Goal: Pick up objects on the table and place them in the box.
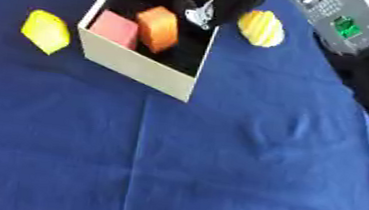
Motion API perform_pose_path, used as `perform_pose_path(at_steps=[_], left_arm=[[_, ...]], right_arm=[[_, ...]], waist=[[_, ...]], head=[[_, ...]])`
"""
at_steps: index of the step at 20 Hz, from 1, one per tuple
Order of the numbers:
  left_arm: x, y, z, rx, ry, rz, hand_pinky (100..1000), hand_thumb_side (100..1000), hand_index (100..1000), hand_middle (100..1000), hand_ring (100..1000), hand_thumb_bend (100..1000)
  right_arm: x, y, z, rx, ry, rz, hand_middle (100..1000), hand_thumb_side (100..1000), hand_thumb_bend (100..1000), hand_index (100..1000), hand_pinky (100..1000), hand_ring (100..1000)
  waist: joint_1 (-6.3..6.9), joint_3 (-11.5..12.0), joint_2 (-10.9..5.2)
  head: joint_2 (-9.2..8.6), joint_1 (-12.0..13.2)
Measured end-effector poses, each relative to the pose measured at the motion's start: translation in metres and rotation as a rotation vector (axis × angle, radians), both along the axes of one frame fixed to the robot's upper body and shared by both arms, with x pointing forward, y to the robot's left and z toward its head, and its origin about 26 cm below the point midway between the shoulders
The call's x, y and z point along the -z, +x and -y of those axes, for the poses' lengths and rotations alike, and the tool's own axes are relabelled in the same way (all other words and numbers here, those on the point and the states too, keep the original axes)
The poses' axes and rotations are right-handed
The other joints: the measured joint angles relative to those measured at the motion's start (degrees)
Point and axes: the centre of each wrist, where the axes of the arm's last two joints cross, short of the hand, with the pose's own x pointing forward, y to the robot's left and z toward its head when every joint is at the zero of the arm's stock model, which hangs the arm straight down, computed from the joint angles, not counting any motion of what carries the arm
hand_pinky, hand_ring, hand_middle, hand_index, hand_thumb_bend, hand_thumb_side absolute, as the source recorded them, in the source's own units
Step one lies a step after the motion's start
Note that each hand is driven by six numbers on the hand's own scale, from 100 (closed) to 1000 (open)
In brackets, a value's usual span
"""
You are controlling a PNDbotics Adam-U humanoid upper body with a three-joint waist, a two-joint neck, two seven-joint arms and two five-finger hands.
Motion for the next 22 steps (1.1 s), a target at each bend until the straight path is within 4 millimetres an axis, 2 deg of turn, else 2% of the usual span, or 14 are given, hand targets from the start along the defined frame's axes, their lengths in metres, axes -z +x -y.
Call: perform_pose_path(at_steps=[3,8,12,16,22], left_arm=[[0.0,0.0,0.0,0.001,0.0,-0.001,879,529,881,770,776,100],[0.0,0.0,0.0,0.002,0.0,-0.002,879,517,880,769,777,100],[-0.006,-0.001,-0.003,-0.004,0.045,-0.001,875,471,881,771,779,100],[-0.02,-0.003,-0.011,-0.056,0.182,-0.002,866,385,882,773,783,100],[-0.041,-0.001,-0.022,-0.182,0.442,-0.015,858,308,881,775,789,114]], right_arm=[[0.001,0.0,0.001,0.001,0.0,0.0,888,295,100,993,997,1000],[0.001,0.0,0.004,-0.001,0.04,-0.01,870,223,100,988,987,1000],[-0.002,-0.013,0.009,-0.025,0.122,0.001,845,141,100,974,965,992],[-0.007,-0.038,0.021,-0.071,0.252,0.042,811,103,100,946,938,956],[0.0,-0.049,0.054,-0.157,0.485,0.109,785,100,100,924,918,925]], waist=[[0.0,0.0,-0.28],[0.08,-0.1,-0.46],[0.44,-0.5,-0.5],[0.87,-1.2,-0.51],[1.54,-2.7,-0.51]], head=[[0.01,0.0],[0.04,0.7],[0.2,1.5],[0.24,2.7],[0.29,4.7]])
